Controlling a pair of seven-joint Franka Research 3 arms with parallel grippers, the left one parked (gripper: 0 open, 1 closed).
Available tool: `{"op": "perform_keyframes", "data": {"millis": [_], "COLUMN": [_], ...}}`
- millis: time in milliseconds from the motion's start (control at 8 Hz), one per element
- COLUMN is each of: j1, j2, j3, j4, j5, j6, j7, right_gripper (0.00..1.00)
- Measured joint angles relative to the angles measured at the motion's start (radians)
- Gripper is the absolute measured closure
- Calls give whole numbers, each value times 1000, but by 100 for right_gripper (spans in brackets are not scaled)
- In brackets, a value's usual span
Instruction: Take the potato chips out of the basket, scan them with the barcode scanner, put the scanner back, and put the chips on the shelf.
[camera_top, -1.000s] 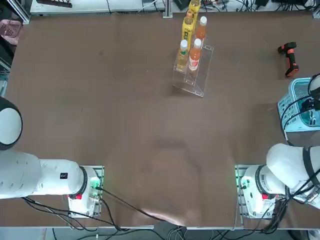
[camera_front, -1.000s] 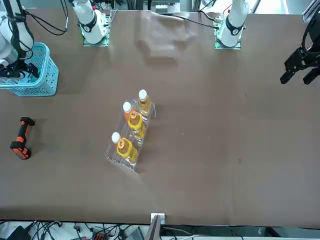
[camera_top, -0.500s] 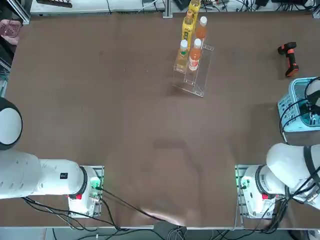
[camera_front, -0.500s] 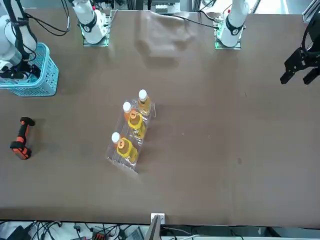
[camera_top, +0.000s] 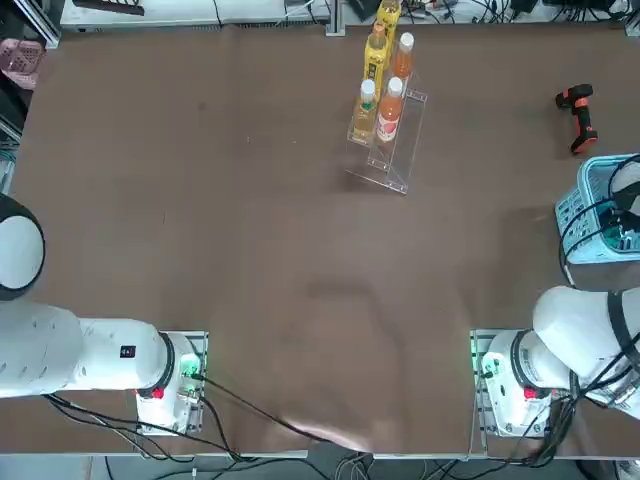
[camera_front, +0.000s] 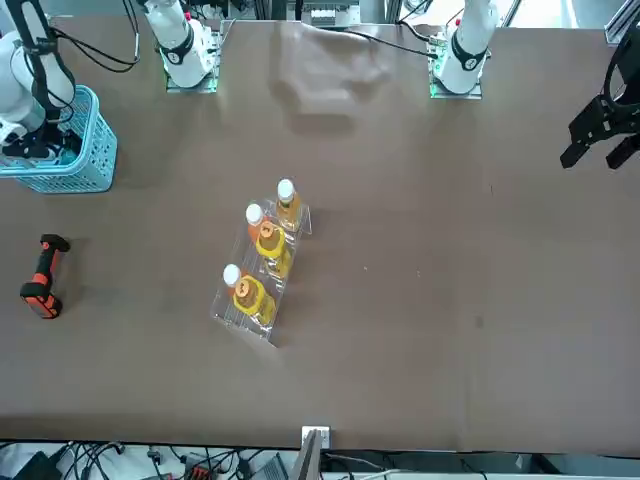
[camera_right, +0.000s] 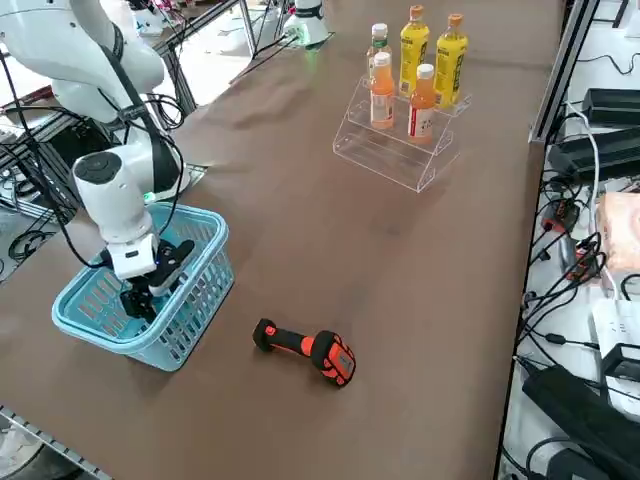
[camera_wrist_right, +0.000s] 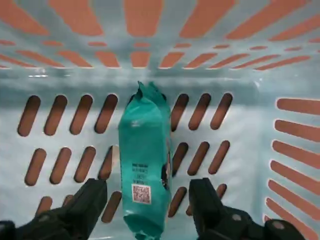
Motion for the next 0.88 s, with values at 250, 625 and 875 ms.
{"op": "perform_keyframes", "data": {"millis": [250, 625, 875], "j1": [-11, -12, -13], "j2": [20, 25, 26], "j3": [0, 0, 0], "j4": [-1, 0, -1], "j5": [0, 0, 0], "j6": [23, 27, 28], "j7": [-1, -1, -1], "right_gripper": [0, 0, 0]}}
